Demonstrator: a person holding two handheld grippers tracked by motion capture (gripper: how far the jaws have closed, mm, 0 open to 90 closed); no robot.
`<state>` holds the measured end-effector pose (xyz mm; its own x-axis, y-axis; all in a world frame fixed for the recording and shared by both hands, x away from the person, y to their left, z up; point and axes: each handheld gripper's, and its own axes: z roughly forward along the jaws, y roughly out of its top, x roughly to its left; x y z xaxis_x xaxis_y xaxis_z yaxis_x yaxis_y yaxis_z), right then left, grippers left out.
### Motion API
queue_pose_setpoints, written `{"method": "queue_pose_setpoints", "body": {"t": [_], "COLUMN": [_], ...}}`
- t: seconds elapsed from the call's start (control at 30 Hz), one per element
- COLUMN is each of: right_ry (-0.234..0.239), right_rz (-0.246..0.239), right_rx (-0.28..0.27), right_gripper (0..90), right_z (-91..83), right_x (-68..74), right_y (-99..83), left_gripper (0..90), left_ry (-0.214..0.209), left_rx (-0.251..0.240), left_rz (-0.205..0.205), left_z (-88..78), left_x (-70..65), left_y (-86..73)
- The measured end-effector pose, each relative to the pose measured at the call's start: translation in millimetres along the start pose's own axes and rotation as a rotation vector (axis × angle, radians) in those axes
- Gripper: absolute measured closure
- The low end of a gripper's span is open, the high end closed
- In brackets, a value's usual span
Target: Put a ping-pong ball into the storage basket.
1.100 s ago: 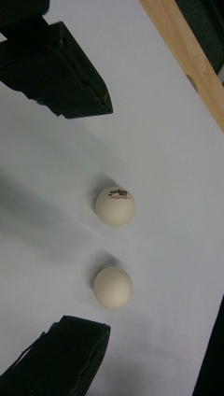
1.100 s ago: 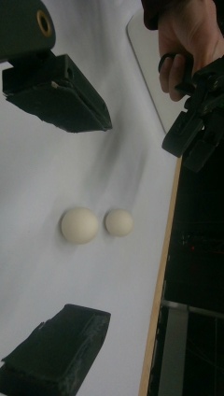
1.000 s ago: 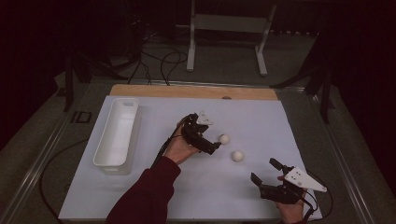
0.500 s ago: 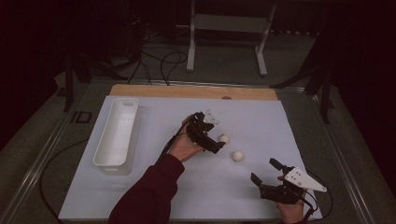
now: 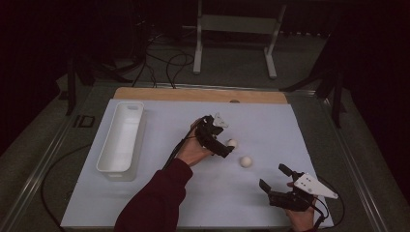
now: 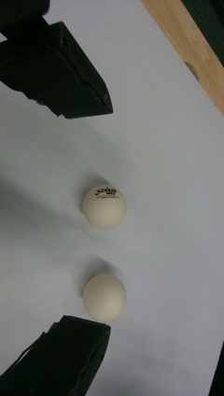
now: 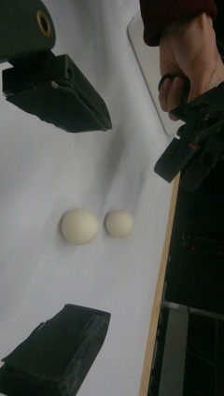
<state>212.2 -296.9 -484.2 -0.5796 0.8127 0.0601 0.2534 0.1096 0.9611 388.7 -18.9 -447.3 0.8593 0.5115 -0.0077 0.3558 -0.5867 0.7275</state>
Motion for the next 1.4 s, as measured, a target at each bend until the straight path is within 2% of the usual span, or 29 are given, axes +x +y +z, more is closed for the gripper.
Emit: {"method": "queue_pose_setpoints", "body": {"t": [0.6, 1.4], "right_ry": [0.000, -0.001], "right_rz": [0.003, -0.001], "right_rx": [-0.002, 0.000], "right_gripper": [7.4, 7.4], "right_z": [0.0, -0.1], "right_x": [-0.1, 0.1], "right_y": [-0.1, 0.0], "left_gripper": [0.0, 0.0], "left_ry": [-0.004, -0.008], "left_rx": [0.012, 0.061], "left_rz": [-0.004, -0.017], "left_z": [11.1, 31.1], "left_x": [0.7, 5.0], "left_y": [3.1, 1.0]}}
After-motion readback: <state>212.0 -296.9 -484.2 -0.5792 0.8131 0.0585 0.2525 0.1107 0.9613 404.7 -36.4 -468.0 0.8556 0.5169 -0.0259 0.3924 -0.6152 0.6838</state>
